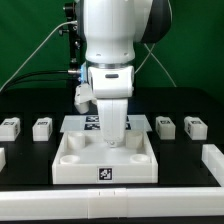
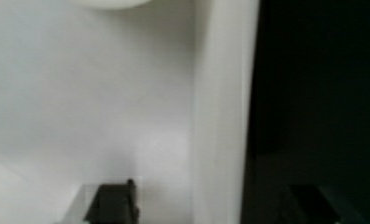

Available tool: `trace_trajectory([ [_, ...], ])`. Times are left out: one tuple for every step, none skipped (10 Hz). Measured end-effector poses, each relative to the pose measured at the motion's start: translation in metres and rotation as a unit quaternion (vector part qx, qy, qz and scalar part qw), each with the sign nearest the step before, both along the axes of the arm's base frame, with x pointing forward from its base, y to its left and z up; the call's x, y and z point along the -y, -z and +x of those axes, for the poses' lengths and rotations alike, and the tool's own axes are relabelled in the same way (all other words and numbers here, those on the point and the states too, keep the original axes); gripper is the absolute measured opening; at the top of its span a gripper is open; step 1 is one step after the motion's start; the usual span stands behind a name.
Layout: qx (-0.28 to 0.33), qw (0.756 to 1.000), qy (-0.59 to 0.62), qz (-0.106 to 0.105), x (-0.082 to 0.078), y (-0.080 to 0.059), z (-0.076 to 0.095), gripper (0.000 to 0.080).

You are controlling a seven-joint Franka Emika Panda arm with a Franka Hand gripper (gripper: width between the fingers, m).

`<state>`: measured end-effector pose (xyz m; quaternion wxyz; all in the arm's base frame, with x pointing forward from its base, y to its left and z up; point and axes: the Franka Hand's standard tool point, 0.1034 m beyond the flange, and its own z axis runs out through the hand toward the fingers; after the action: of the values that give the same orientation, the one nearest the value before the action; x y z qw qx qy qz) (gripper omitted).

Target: Assemble one leg

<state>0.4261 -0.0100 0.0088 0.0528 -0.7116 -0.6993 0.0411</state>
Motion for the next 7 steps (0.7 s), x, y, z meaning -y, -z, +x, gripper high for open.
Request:
trace_trajectory([
  [0.000,1.000,0.000,0.000,0.0000,0.0003,-0.0002,0.0266],
  [-0.001,1.000,0.000,0.000,-0.0001,0.0005,-0.0004,0.0130],
  [0.005,1.000,0.000,0.000,0.0003,-0.0009,0.0021,0.0130],
  [0.007,1.000,0.001,0.000,0.0003,-0.0011,0.0031,0.0073],
  [0.008,1.000,0.001,0.000,0.0002,-0.0012,0.0034,0.0073],
  [0.008,1.000,0.001,0.000,0.0002,-0.0013,0.0037,0.0073],
  [0.009,1.000,0.001,0.000,0.0002,-0.0013,0.0038,0.0073],
])
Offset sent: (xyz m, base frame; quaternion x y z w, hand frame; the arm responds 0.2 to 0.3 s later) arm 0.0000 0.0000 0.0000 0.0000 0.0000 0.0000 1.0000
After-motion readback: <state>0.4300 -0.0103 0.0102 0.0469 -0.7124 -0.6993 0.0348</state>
